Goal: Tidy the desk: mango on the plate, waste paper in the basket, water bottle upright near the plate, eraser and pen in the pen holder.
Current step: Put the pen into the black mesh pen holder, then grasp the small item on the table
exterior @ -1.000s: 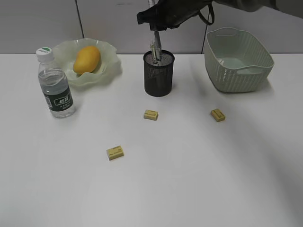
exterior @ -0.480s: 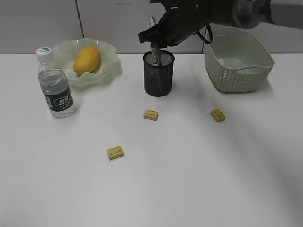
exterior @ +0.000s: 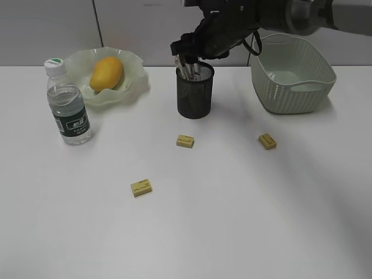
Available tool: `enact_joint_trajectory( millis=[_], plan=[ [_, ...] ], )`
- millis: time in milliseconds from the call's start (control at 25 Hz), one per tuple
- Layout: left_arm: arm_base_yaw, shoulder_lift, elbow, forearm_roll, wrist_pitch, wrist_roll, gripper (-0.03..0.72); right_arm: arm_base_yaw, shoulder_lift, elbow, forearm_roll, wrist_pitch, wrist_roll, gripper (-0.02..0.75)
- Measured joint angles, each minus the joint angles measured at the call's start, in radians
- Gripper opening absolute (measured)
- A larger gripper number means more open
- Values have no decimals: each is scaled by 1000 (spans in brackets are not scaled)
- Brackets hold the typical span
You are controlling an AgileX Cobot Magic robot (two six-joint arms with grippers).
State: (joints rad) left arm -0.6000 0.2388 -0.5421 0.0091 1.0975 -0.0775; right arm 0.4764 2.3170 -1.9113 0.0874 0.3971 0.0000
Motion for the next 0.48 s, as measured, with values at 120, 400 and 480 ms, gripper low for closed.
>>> enact_joint_trajectory(
  millis=[120,400,480],
  plan=[
    [0,0,0,0,0,0,436,0,-3,0,0,49,0,484],
    [0,0,0,0,0,0,436,0,-77,0,0,248,-66,490],
    [0,0,0,0,0,0,436,0,-100,0,-1,330,-79,490]
  ],
)
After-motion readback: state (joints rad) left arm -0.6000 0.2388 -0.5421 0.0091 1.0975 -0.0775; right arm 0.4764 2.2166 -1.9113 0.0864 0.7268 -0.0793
